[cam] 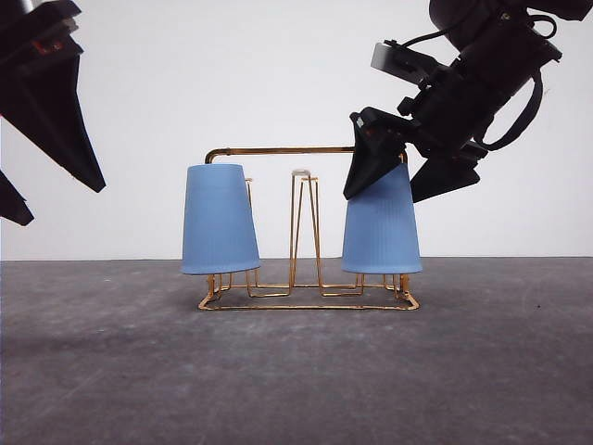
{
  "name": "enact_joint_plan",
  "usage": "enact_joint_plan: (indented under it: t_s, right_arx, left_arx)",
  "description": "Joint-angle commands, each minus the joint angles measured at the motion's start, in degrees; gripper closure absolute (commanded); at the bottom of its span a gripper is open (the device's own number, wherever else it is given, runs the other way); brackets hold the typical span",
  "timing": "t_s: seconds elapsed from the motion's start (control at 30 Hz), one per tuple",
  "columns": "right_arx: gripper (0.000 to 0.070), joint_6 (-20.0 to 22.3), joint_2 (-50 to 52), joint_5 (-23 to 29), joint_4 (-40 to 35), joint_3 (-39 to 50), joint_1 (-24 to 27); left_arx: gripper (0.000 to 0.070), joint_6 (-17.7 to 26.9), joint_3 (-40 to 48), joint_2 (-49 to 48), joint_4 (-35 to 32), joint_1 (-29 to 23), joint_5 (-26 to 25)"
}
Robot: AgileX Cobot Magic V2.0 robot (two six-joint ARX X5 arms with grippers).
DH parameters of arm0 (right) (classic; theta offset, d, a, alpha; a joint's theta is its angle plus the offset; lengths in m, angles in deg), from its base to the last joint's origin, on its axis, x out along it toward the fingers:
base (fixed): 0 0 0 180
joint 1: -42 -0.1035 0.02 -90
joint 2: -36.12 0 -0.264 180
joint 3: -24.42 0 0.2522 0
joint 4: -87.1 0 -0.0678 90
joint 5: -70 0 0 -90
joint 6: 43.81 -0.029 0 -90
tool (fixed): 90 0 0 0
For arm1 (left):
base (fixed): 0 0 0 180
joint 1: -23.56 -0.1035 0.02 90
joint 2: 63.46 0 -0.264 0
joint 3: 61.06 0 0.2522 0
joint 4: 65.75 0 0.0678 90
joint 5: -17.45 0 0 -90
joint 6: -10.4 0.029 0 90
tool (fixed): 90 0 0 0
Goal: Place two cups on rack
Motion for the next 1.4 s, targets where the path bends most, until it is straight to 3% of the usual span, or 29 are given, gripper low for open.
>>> enact_joint_plan:
  t_s: [0.0,0.17,0.37,0.47,0.7,0.97,1.2,1.23,1.27,1.3,1.33,1.37]
  right_arx:
    - [0.0056,-1.25,0.45,-0.19,0.56,-0.66,-0.24]
    - [0.0058,-5.35,6.2,-0.2,11.15,-2.9,0.24]
    - [0.0116,-4.4,14.61,-0.21,27.42,-3.27,0.17]
    - [0.0123,-4.38,18.35,-0.17,30.13,-1.31,0.2]
    - [0.0127,-4.77,31.95,-0.15,20.83,14.68,0.39]
    - [0.0128,-9.3,46.71,-0.14,12.78,31.96,0.39]
    - [0.0127,-10.03,50.28,0.21,13.42,34.99,0.39]
    - [0.0166,-10.03,50.28,0.23,13.54,34.99,0.39]
    - [0.0255,-10.02,50.27,0.3,13.71,34.99,0.39]
    - [0.0516,-10.0,50.19,0.48,13.55,34.99,0.39]
    - [0.0644,-9.73,50.14,0.74,13.42,34.99,0.39]
    - [0.0662,-9.3,50.13,1.04,13.29,34.99,0.39]
  left_arx:
    - [0.0272,-0.02,-0.26,0.31,-0.56,0.17,0.11]
    - [0.0272,-0.06,-0.26,0.31,-0.33,0.17,0.09]
    - [0.0274,-0.46,-0.26,-0.08,0.39,0.15,0.22]
    - [0.0278,-1.05,-0.26,-1.57,1.08,0.15,1.74]
    - [0.0278,0.5,-0.12,-8.39,3.41,0.15,2.04]
    - [0.0278,1.07,5.1,-18.8,5.1,0.06,2.11]
    - [0.0268,1.97,9.11,-23.17,5.07,-0.09,4.06]
    - [0.0293,1.97,9.11,-23.26,5.03,-0.08,3.98]
    - [0.0359,1.97,9.11,-23.35,5.01,-0.07,3.97]
    - [0.0594,1.97,9.11,-23.39,4.8,-0.07,3.82]
    - [0.0697,2.14,9.11,-23.4,4.35,-0.07,3.69]
    - [0.0694,2.45,9.11,-23.37,3.7,-0.07,3.56]
